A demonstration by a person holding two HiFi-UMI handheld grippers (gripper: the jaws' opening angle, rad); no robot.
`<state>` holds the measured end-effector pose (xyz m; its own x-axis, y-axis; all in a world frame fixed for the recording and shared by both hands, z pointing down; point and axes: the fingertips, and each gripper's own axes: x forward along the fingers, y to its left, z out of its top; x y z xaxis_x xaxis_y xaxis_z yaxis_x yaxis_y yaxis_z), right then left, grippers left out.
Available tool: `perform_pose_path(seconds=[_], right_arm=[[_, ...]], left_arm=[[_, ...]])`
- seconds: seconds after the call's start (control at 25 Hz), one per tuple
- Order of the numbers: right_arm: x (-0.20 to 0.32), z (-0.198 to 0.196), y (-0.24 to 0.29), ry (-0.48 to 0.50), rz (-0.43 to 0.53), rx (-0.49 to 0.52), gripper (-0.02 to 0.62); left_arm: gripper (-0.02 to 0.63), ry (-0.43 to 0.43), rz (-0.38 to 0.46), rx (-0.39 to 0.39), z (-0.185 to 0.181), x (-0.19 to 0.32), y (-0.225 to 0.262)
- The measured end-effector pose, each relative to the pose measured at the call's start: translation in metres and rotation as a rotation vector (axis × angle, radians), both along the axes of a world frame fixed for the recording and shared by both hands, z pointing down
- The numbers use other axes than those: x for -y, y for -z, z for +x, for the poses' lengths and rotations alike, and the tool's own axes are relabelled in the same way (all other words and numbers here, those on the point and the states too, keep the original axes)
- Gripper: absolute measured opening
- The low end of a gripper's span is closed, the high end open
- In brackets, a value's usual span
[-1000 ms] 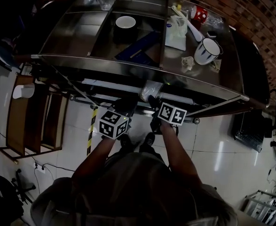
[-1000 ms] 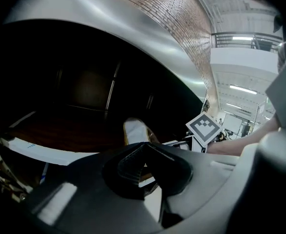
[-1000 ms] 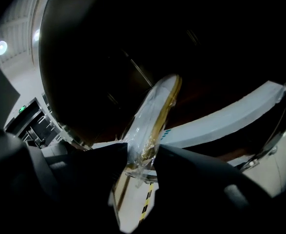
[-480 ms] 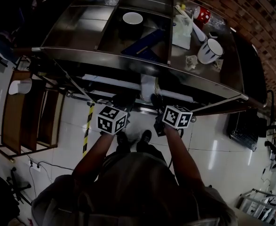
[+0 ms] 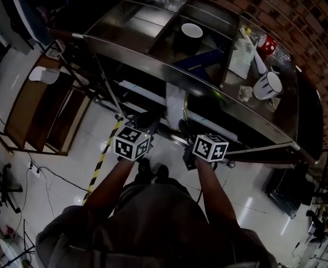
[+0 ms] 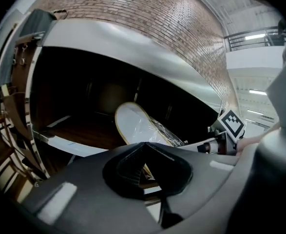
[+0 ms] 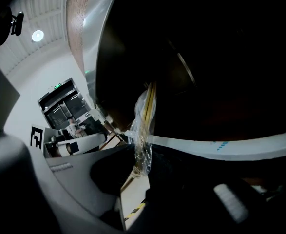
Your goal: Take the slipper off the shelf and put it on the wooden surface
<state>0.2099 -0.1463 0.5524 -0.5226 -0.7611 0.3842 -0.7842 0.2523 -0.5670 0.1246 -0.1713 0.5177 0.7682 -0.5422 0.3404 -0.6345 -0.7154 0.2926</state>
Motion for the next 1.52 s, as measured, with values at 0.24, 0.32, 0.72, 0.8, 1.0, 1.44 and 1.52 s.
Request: perform_pose_path(seconds=[0.24, 0.32, 0.72, 0.8, 1.0, 1.44, 1.52], right_arm=[[-0.003, -0.038, 0.007, 0.196, 0.027, -0.003, 0.048], [-0.008, -0.054, 0.006, 0.264, 0.037, -0.007, 0.048], [-0.028, -0.180, 0.002, 0.613, 0.064, -0.006, 0.048], [-0.026, -0.209, 0.006, 0.665, 0.076, -0.008, 0.048], [-0.016, -0.287, 0.018, 0.773, 0.110, -0.020, 0.048], [0.024, -0.465, 0.041, 0.914, 0.169, -0.040, 0.048], [0.030, -0.493, 0.043, 0.929, 0.173, -0.037, 0.048]], left_arm=[[0.005, 0.179, 0.009, 0.021, -0.038, -0.012, 0.006], [0.005, 0.241, 0.011, 0.034, -0.055, -0.021, 0.006], [0.005, 0.589, 0.015, 0.074, -0.187, -0.062, 0.014], [0.005, 0.643, 0.029, 0.065, -0.215, -0.064, 0.018], [0.005, 0.761, 0.049, 0.040, -0.292, -0.070, 0.024], [0.005, 0.920, 0.083, 0.011, -0.467, -0.059, 0.032], [0.005, 0.937, 0.084, 0.012, -0.492, -0.057, 0.033]])
